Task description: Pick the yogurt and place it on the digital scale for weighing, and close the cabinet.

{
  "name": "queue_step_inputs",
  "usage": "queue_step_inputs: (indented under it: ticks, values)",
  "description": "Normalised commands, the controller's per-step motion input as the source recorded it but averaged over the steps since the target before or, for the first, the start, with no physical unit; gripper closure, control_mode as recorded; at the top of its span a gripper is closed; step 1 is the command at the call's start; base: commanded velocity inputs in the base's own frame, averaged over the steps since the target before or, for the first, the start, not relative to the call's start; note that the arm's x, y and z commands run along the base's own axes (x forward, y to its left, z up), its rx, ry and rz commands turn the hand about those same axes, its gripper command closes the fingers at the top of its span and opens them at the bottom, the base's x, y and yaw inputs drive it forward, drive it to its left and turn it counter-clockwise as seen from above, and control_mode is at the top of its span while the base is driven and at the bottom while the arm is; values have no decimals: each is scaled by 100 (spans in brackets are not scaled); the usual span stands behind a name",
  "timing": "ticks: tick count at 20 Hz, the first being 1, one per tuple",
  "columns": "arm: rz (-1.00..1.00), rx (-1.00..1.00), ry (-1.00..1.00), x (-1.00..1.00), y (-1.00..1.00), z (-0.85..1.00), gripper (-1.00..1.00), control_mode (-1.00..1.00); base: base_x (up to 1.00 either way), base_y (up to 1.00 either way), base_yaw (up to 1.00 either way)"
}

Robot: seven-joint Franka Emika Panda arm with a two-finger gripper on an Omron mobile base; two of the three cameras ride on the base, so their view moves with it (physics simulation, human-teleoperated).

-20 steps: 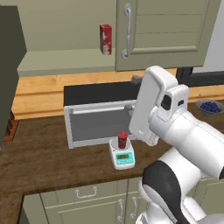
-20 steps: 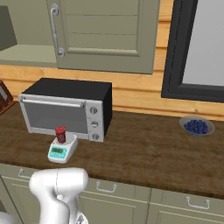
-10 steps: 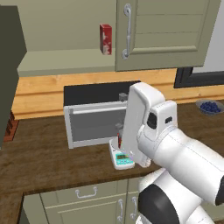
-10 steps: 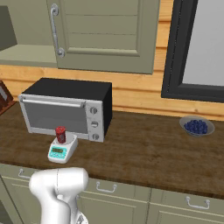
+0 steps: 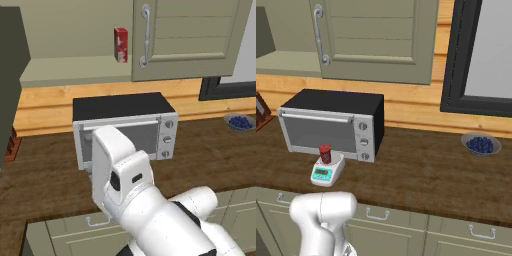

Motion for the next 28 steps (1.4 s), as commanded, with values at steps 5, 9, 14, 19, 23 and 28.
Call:
queue_step_inputs:
  ticks: [5,9,14,19,23,28]
  values:
    - [0,11,-16,-58,68,-4,-100,-100,0,0,0]
    - [1,5,-29,-51,78,-9,-100,-100,0,0,0]
    - [0,0,-14,-11,96,0,-100,-100,0,0,0]
    - [0,4,-1,0,92,-9,-100,-100,0,0,0]
    - [-1,14,-2,6,73,-8,-100,-100,0,0,0]
    - [-16,18,0,37,54,0,-100,-100,0,0,0]
